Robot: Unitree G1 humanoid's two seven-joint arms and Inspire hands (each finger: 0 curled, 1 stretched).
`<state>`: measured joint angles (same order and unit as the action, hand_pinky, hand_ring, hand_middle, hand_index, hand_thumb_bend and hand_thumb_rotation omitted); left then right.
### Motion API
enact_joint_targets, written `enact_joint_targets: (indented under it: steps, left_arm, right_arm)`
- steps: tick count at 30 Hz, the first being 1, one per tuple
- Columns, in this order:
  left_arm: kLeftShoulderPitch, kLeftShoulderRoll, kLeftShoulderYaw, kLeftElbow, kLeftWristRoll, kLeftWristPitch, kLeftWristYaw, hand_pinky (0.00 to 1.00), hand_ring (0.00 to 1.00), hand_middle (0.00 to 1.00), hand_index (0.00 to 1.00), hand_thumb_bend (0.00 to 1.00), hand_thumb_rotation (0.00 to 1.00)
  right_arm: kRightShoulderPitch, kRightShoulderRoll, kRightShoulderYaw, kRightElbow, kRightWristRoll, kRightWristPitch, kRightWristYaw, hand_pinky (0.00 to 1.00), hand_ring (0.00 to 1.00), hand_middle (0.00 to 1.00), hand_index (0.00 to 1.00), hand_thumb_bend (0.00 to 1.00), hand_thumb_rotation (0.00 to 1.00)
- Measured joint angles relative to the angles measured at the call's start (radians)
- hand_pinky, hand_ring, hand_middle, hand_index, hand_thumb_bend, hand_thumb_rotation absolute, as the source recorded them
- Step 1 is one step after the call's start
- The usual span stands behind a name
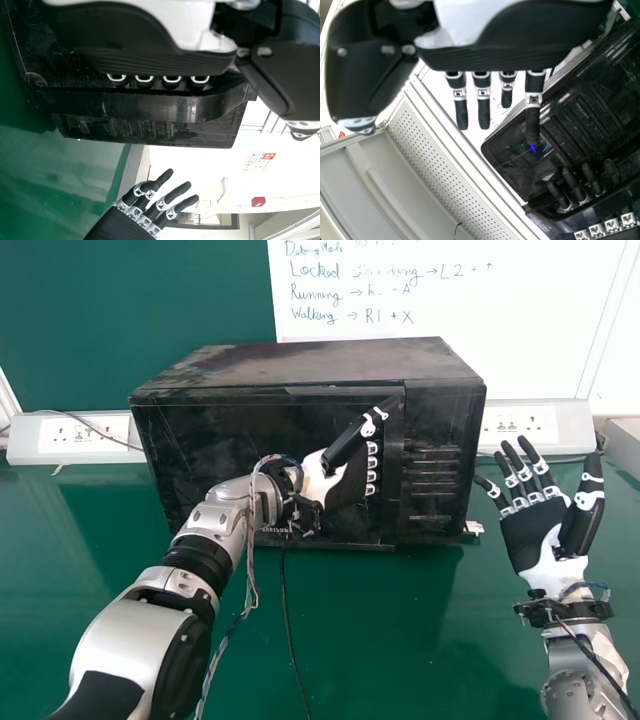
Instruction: Open the door of oven
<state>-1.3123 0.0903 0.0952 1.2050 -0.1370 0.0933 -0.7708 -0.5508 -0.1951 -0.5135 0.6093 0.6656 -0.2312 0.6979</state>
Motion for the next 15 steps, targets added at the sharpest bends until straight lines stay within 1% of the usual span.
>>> enact_joint_targets:
  steps: [4,10,15]
  left_arm:
    - [-0.002,-0.002,0.001,0.006,0.000,-0.001,0.000,0.58,0.77,0.86,0.86,0.88,0.79]
    - [-0.003,-0.002,0.002,0.011,0.000,-0.006,-0.004,0.54,0.73,0.85,0.85,0.90,0.80]
    - [-0.003,-0.002,0.002,0.014,0.002,-0.012,-0.019,0.52,0.70,0.84,0.85,0.90,0.81]
  right_arm:
    - [0.002,0.001,0.001,-0.005,0.000,0.000,-0.004,0.76,0.90,0.94,0.91,1.00,0.92]
    - [0.011,0.004,0.004,-0.009,-0.004,0.000,-0.020,0.70,0.81,0.86,0.90,1.00,0.92]
    - [0.014,0.006,0.006,-0.013,-0.004,0.000,-0.027,0.68,0.77,0.83,0.89,1.00,0.92]
